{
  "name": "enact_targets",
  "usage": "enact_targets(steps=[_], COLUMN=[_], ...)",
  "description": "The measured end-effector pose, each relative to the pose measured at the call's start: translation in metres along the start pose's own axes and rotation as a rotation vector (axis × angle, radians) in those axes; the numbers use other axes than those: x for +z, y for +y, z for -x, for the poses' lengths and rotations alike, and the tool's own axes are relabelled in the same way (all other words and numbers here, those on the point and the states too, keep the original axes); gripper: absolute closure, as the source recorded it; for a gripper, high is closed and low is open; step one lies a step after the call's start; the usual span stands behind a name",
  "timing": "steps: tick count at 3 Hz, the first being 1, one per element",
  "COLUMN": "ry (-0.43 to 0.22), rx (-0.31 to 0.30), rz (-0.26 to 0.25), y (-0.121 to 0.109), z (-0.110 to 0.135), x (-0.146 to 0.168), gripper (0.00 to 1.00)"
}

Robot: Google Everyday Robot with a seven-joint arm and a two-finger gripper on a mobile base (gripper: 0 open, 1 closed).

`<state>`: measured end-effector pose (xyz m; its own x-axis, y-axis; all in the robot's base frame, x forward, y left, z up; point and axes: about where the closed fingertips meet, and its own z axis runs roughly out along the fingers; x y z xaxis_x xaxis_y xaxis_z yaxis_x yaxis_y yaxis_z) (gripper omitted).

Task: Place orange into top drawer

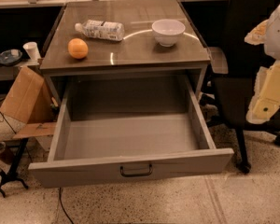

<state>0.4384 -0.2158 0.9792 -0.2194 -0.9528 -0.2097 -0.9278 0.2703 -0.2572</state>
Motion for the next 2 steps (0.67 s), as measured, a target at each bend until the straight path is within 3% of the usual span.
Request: enact_targets(steps=[2], ry=[-0.031], rx=[0.016], rz=[-0.008], y=[-0.0026], z=[0.0078], x=[-0.0019], gripper=[0.00])
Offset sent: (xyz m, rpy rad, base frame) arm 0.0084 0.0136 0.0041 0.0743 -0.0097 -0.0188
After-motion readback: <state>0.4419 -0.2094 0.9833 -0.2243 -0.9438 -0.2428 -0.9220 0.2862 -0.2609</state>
